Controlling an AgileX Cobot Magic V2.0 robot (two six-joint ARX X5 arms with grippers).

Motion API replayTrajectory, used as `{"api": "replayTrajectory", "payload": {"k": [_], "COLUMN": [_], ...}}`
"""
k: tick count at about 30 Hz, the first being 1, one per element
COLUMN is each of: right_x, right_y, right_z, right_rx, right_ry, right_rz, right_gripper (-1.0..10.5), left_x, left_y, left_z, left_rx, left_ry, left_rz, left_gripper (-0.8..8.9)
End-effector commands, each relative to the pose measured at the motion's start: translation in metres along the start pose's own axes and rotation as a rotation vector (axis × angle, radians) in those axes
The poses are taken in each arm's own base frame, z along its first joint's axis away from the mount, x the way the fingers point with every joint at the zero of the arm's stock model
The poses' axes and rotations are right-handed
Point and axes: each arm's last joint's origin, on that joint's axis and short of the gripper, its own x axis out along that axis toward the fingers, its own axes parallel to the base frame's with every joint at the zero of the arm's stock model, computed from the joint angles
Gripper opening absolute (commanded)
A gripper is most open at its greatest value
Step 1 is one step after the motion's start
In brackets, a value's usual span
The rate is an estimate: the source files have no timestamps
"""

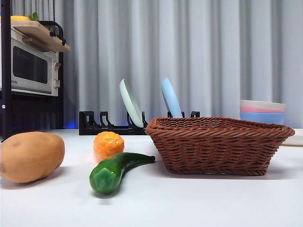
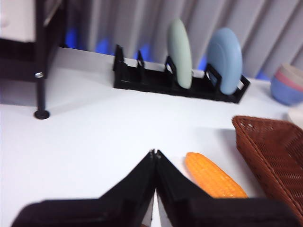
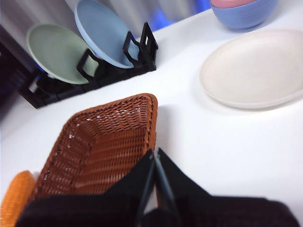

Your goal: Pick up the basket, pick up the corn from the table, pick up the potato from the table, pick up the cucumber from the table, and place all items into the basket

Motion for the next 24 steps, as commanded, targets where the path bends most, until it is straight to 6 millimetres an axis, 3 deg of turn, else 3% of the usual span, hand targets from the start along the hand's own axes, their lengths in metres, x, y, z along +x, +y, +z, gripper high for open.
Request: {"api": "replayTrajectory", "payload": {"k": [1, 6, 12, 16, 18, 24], "right_x": [0.009, 0.028, 0.047, 0.051, 0.053, 0.064], "right_y": [0.004, 0.009, 0.009, 0.008, 0.008, 0.007], "right_z": [0.013, 0.026, 0.026, 0.024, 0.025, 0.028], "right_rx": [-0.052, -0.082, -0.082, -0.084, -0.083, -0.067], "right_ry": [0.06, 0.249, 0.4, 0.415, 0.417, 0.413], "right_rz": [0.007, 0.084, 0.202, 0.196, 0.191, 0.189], "right_gripper": [0.0, 0.0, 0.2, 3.0, 4.1, 4.1], "left_x": [0.009, 0.033, 0.062, 0.07, 0.071, 0.071], "left_y": [-0.002, -0.005, -0.005, -0.005, -0.005, -0.005], "left_z": [0.012, 0.028, 0.032, 0.028, 0.028, 0.028], "left_rx": [0.062, 0.061, 0.011, -0.013, -0.022, -0.047], "left_ry": [0.055, 0.201, 0.34, 0.379, 0.386, 0.39], "left_rz": [-0.017, -0.081, -0.205, -0.256, -0.254, -0.25], "left_gripper": [-0.06, -0.04, 0.19, 2.63, 3.14, 3.14]}}
